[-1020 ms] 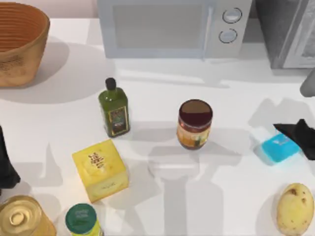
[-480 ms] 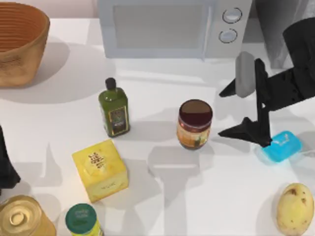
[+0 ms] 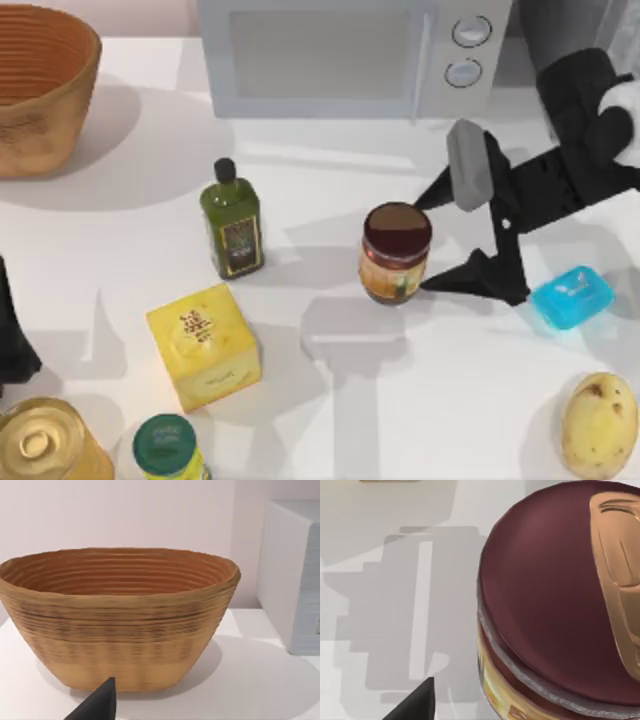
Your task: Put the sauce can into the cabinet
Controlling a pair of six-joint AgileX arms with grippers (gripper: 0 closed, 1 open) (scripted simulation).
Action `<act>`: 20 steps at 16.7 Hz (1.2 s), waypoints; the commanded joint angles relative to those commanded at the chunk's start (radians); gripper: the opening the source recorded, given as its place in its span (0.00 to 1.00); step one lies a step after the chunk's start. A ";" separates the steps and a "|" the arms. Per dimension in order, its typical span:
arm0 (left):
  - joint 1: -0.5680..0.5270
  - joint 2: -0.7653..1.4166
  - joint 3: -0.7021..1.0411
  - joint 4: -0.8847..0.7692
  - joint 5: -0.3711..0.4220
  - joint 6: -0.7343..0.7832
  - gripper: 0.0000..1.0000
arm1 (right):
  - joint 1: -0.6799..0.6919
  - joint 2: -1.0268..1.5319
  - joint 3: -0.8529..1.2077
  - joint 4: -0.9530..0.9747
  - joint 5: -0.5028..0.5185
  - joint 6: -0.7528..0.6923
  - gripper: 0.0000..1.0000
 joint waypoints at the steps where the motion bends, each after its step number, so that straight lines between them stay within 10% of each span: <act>1: 0.000 0.000 0.000 0.000 0.000 0.000 1.00 | -0.005 -0.003 -0.003 0.001 0.002 0.001 1.00; 16: 0.000 0.000 0.000 0.000 0.000 0.000 1.00 | 0.111 0.114 -0.012 0.236 0.042 0.152 1.00; 20: 0.000 0.000 0.000 0.000 0.000 0.000 1.00 | 0.111 0.114 -0.012 0.236 0.042 0.152 0.70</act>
